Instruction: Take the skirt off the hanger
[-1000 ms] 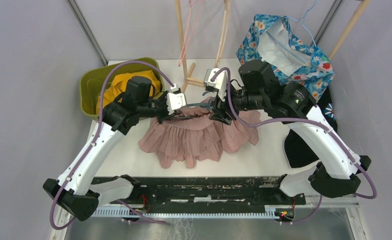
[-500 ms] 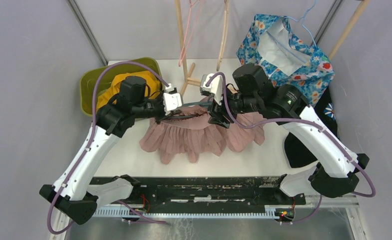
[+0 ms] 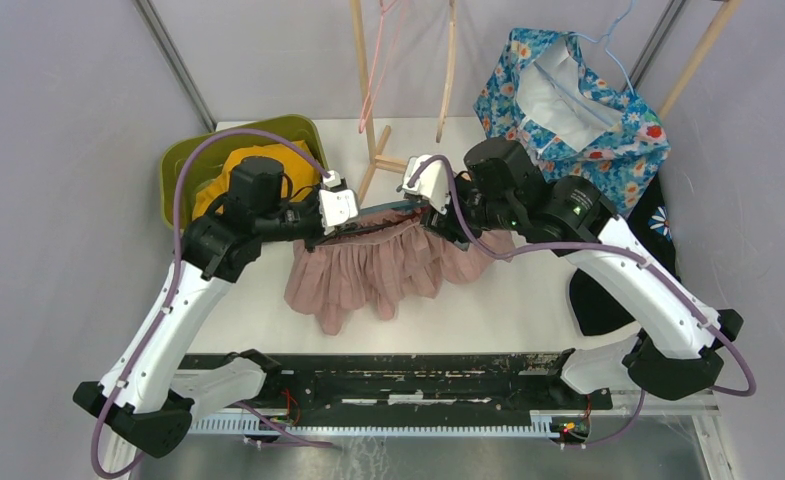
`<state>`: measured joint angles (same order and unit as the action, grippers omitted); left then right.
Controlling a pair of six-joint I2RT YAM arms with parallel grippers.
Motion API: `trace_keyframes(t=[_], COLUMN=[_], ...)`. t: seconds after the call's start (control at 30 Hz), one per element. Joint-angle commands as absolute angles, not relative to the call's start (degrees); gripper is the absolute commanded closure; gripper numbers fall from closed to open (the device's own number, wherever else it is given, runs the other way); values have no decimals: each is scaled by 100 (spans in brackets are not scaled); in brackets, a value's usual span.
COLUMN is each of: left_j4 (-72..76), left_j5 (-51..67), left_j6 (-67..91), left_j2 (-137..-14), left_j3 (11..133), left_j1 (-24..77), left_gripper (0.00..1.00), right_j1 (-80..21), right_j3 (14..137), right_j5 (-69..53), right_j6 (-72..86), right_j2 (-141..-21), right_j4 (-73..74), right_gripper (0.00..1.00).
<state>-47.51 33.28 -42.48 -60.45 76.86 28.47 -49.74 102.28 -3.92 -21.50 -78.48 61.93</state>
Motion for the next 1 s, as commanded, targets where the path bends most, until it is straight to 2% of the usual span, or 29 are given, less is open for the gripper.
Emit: trace_keyframes(t=[0.0,0.37,0.6,0.97], left_j4=[-4518,-4321,-4211,-4192], left_j5=[3768,3813,3868,4023], left_j6=[-4318,-4342,-4255,-4280], left_j2=[-5784,-5973,-6016,-6052], left_j3=[7815,7770,7787,7843], left_j1=[2889,2888,2884,2885], left_gripper=[97,97,97,97], right_j1=[-4919,-4921,-4920,-4922], right_j3=[10469,12069,11738,11549], right_j5=[-86,-1933,-2752,-2449], right_j6=[-2416,-2020,-1825,-1936], right_j2=[-7601,-7806,-7964,-8090], right_j4=[6098,6735,6729,6706], right_gripper=[43,43,47,45])
